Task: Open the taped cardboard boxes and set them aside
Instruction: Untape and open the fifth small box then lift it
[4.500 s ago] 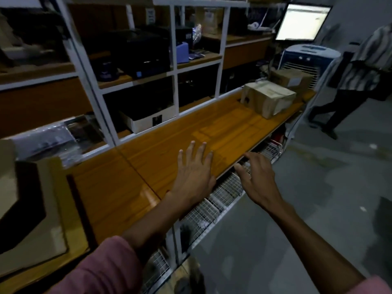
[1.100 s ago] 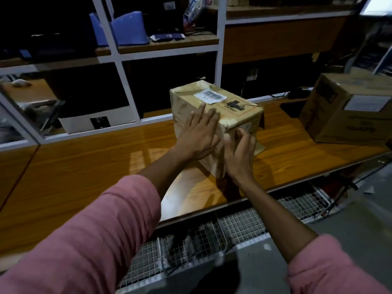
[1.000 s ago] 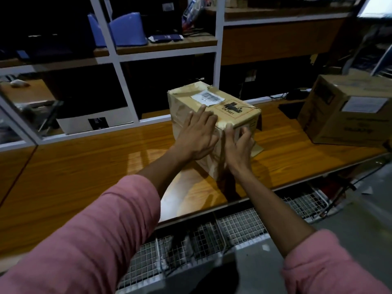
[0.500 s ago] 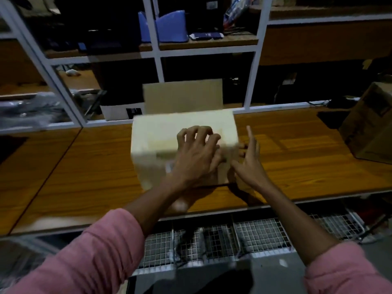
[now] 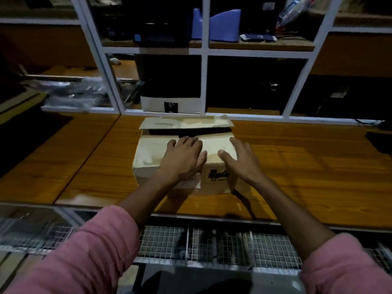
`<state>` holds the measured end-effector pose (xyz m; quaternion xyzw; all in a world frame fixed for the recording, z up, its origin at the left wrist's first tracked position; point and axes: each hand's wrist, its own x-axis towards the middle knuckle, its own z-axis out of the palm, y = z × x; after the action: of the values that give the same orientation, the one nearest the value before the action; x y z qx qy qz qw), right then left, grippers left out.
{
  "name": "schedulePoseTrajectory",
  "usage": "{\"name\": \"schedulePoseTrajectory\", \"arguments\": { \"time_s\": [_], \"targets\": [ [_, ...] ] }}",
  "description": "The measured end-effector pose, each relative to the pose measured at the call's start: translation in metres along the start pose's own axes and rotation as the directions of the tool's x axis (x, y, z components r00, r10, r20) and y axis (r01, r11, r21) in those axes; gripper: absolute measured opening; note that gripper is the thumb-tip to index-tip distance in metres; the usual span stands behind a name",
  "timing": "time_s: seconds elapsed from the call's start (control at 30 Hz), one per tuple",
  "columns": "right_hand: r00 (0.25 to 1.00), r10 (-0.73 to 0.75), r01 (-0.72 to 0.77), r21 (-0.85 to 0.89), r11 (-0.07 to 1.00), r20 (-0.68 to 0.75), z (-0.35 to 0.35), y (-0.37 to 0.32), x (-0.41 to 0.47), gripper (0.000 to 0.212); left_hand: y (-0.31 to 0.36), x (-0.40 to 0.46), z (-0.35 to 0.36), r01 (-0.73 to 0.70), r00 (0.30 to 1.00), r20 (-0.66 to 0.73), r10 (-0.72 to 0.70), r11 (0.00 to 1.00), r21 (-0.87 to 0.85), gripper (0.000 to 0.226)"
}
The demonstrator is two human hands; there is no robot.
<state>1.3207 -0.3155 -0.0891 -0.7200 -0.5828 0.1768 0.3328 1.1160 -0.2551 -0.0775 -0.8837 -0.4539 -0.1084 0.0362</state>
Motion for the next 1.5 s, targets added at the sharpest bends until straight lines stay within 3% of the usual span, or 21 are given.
{"name": "schedulePoseTrajectory", "arguments": {
  "time_s": [0.1,0.37,0.63,0.83,0.93,1.03,1.13,1.27,1.4,1.5],
  "targets": [
    [1.000,-0.002,0.003,-0.025,1.000,0.021,0.025,-0.019,0.003,0.072,-0.027,-0.010,-0.012,0.032,0.999,0.041,-0.031,0.999,-0.029,0.069],
    [0.993,-0.102,0.107,-0.078,0.991,0.063,0.138,-0.122,0.035,0.068,-0.186,-0.040,-0.029,0.147,0.989,0.003,-0.147,0.987,-0.060,0.045],
    [1.000,0.001,-0.001,-0.004,1.000,0.002,0.229,-0.212,0.027,0.058,-0.317,-0.060,-0.029,0.097,0.994,0.061,-0.090,0.989,-0.116,0.057],
    [0.986,0.163,-0.156,-0.159,0.975,0.028,0.254,-0.271,0.000,0.055,-0.368,-0.085,-0.042,0.084,0.984,0.166,-0.062,0.989,-0.123,0.068],
    [0.989,0.135,-0.148,-0.411,0.900,-0.060,0.261,-0.316,-0.014,0.049,-0.410,-0.104,-0.065,0.078,0.977,0.207,-0.051,0.989,-0.125,0.073],
    [0.996,0.091,-0.058,-0.623,0.780,0.022,0.270,-0.337,-0.012,0.042,-0.433,-0.111,-0.059,0.119,0.955,0.288,-0.068,0.979,-0.163,0.074],
    [0.983,0.118,-0.007,-0.622,0.783,0.138,0.281,-0.378,-0.019,0.051,-0.451,-0.123,-0.065,0.068,0.953,0.304,-0.008,0.980,-0.187,0.070],
    [0.980,0.165,-0.065,-0.619,0.783,0.106,0.295,-0.397,-0.039,0.051,-0.455,-0.139,-0.072,0.035,0.950,0.310,0.028,0.980,-0.198,0.068],
    [0.976,0.205,-0.125,-0.580,0.805,0.074,0.303,-0.418,-0.066,0.075,-0.462,-0.166,-0.077,-0.002,0.932,0.352,0.087,0.972,-0.235,0.069],
    [0.974,0.211,-0.137,-0.533,0.835,0.081,0.306,-0.433,-0.073,0.079,-0.471,-0.173,-0.078,-0.017,0.923,0.365,0.120,0.962,-0.273,0.067]
  ]
}}
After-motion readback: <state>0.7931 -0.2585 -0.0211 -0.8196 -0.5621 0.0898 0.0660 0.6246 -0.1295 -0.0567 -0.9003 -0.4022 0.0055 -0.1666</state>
